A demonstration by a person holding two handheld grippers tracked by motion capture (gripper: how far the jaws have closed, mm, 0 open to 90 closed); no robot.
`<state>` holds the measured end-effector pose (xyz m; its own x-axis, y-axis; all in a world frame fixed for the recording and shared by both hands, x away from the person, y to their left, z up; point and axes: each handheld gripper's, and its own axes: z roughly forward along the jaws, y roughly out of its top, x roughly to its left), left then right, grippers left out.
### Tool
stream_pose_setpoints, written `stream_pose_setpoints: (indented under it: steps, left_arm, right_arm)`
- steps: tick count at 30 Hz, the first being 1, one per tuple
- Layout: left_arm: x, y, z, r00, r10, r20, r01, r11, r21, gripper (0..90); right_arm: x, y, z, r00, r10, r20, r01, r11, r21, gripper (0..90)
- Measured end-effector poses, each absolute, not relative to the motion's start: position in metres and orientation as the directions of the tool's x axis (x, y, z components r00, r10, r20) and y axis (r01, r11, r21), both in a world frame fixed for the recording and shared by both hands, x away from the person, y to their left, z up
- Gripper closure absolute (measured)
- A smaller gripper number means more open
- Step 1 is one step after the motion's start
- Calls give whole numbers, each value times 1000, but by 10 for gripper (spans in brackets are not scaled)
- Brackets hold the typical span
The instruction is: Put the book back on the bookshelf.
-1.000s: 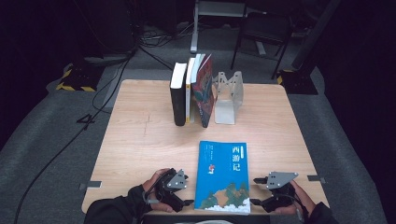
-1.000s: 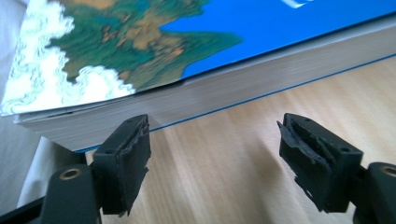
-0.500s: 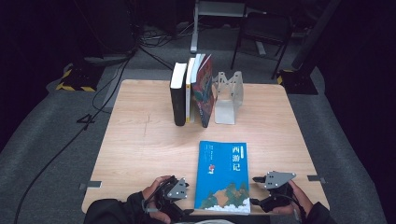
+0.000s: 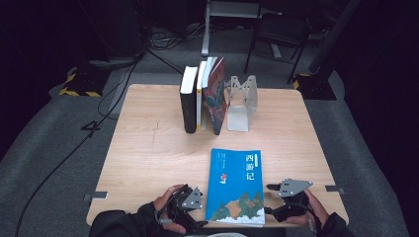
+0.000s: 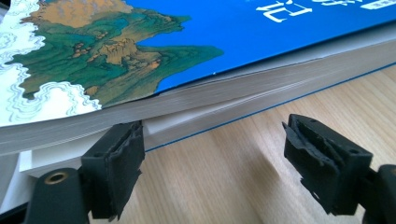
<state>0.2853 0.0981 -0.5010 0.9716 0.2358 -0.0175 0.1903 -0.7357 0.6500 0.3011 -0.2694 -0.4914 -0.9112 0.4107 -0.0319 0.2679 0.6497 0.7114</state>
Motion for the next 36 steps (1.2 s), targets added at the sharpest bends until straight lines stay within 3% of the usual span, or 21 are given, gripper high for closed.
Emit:
stream_pose_setpoints:
  steps: [22,29,36]
  left_arm:
    - [351,119,-498,932,363,-9,286,-719,633,106]
    - [340,115,-484,940,341,21,234,-689,686,184]
    - [328,94,-477,949,308,72,172,-693,700,194]
  right_arm:
    - [324,-245,-481,-845,524,-105,271,590,761,220]
    - [328,-240,-469,-830,547,-109,260,552,792,204]
    - [330,-235,-462,-819,559,-130,240,540,807,198]
